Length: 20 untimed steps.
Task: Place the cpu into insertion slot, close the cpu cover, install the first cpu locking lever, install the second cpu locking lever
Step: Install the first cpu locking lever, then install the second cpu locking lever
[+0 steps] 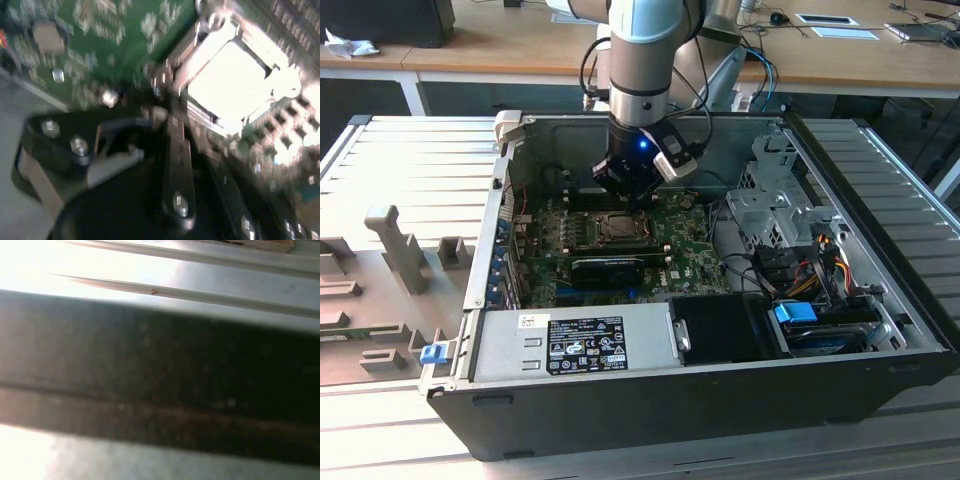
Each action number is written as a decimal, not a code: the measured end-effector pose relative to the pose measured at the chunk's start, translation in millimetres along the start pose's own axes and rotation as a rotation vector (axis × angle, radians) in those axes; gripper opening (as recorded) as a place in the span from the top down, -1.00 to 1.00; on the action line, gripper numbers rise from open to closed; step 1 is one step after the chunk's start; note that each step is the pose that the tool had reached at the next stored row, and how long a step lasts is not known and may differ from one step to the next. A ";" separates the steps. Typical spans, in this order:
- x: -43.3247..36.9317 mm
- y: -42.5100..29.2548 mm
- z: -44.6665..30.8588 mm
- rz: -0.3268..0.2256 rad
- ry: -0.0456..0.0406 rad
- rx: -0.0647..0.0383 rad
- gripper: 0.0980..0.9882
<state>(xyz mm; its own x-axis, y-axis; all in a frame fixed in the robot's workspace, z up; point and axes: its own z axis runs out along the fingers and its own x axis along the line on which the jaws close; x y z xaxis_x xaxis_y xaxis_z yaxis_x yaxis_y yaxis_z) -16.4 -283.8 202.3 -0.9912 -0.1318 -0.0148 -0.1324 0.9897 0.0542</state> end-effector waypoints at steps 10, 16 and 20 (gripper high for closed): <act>-0.1 0.9 -16.8 0.000 0.0004 0.000 0.98; 0.3 -2.1 -17.0 0.000 0.0005 0.000 0.98; 0.9 -6.4 -17.3 0.000 0.0005 0.000 0.98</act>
<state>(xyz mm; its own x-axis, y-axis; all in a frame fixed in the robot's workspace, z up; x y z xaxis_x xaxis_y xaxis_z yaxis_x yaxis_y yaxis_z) -16.5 -291.3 219.3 -0.9912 -0.1318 -0.0142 -0.1323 0.9897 0.0543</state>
